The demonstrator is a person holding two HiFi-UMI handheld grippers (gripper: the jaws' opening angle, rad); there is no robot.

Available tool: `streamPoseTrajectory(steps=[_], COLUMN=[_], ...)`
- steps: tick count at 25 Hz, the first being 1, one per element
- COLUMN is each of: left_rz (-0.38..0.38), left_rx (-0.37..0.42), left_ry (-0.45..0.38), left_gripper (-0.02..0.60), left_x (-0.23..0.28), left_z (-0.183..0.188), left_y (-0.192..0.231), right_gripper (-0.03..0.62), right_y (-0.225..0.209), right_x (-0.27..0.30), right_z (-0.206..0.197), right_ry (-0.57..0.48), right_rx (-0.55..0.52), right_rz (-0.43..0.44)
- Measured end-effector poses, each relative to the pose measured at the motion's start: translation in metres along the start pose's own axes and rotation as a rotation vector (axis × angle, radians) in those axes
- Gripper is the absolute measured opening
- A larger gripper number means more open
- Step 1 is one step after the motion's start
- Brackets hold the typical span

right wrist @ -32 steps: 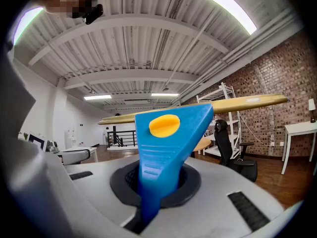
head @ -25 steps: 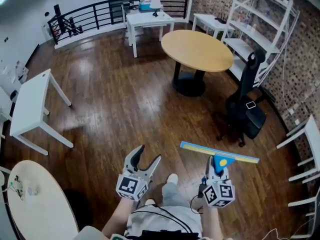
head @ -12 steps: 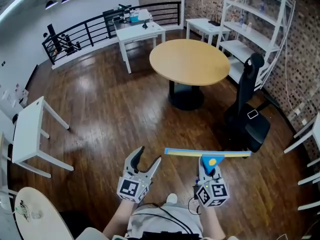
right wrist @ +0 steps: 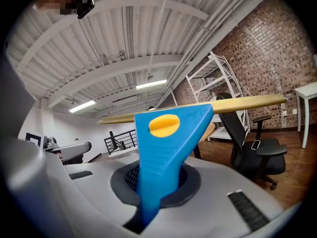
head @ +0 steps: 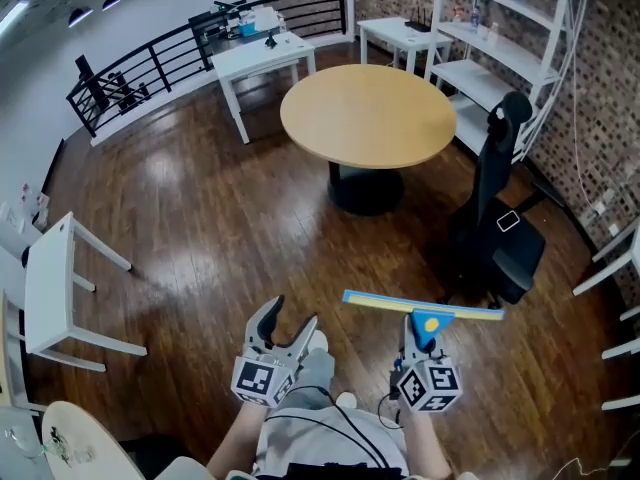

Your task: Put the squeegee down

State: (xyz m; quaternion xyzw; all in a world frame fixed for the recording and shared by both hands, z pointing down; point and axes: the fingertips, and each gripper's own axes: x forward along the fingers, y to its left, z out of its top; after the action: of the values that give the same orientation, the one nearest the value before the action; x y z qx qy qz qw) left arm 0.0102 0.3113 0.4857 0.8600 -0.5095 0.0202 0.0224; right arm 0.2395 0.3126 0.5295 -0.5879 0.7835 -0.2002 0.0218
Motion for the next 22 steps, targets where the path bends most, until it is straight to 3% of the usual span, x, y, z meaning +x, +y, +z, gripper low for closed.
streamPoseTrajectory(steps=[6, 13, 19, 22], left_rz=[-0.051, -0.103, -0.175, -0.176], left_rx=[-0.040, -0.038, -0.036, -0.054], left_ry=[-0.024, -0.093, -0.093, -0.094], left_gripper=[0.296, 0.295, 0.295, 0.295], left_x=[0.104, 0.232, 0.303, 0.325], left_z=[-0.015, 0.017, 0.031, 0.028], left_y=[0.039, 0.120, 0.171, 0.190], right_gripper=[0.025, 0.026, 0.028, 0.028], right_y=[-0.044, -0.060, -0.062, -0.063], right_x=[0.077, 0.212, 0.303, 0.337], right_z=[0.017, 0.074, 0.096, 0.093], right_ry=[0.003, 0.019, 0.023, 0.055], right_rx=[-0.024, -0.070, -0.075, -0.065], right_rz=[-0.057, -0.091, -0.126, -0.123])
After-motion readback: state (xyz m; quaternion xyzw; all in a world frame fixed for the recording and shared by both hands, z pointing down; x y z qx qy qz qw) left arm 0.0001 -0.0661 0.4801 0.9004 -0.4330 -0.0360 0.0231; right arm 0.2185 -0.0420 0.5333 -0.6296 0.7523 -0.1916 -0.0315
